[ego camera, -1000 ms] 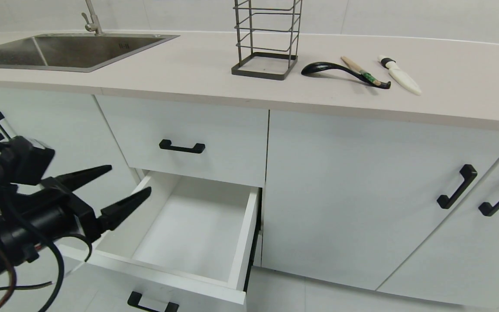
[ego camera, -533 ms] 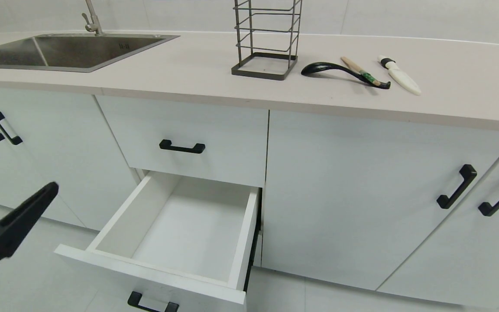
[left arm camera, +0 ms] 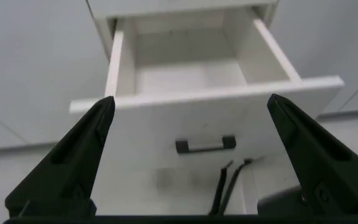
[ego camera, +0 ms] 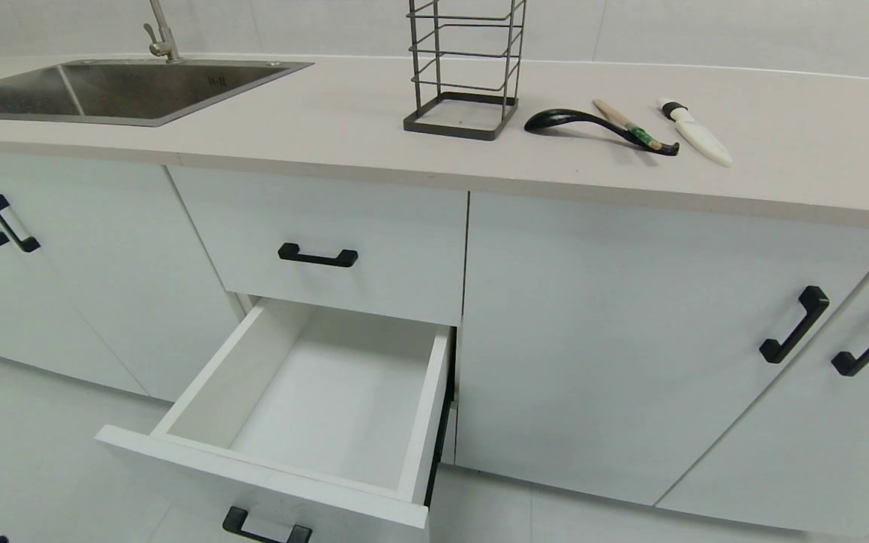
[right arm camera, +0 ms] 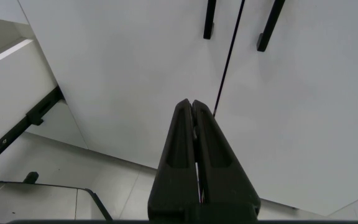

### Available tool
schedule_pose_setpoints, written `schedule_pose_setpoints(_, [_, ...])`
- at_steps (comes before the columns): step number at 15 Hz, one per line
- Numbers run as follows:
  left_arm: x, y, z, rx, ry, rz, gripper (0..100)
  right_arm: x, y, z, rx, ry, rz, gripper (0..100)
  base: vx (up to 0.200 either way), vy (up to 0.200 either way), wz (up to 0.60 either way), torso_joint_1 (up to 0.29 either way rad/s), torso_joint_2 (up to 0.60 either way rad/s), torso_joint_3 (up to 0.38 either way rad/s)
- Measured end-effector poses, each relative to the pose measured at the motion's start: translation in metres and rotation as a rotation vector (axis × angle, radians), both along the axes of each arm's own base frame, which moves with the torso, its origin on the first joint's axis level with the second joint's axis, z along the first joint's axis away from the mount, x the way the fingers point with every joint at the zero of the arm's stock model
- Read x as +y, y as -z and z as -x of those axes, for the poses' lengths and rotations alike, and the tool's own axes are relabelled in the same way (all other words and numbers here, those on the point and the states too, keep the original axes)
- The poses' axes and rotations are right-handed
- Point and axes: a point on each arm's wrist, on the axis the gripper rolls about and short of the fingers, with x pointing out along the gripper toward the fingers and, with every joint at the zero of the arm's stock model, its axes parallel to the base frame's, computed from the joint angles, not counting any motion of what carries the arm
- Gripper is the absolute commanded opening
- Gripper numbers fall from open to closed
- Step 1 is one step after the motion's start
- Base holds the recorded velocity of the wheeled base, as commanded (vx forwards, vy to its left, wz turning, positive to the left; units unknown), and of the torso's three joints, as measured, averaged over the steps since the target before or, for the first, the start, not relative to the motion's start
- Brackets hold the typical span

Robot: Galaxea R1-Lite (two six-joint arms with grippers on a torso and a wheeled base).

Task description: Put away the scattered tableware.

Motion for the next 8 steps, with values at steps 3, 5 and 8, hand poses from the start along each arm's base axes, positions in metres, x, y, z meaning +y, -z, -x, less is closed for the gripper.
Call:
schedule_pose_setpoints(3, [0.0036,0.0055,0.0075,-0.068,-0.173,-0.004,100,0.0000,0.0000,0.0000,0.000,0.000,0.000,0,0.000,0.000,0.00,0.000,0.00,0.000])
schedule_pose_setpoints(5, [0.0060,0.0096,0.0104,-0.071,-0.270,0.028,100,0.0000,0.0000,0.0000,0.000,0.000,0.000,0,0.000,0.000,0.00,0.000,0.00,0.000])
schedule_pose_setpoints(8, [0.0063,0.0112,0.0128,-0.094,-0.262,0.049,100,0.0000,0.0000,0.0000,0.000,0.000,0.000,0,0.000,0.000,0.60,0.001,0.00,0.007])
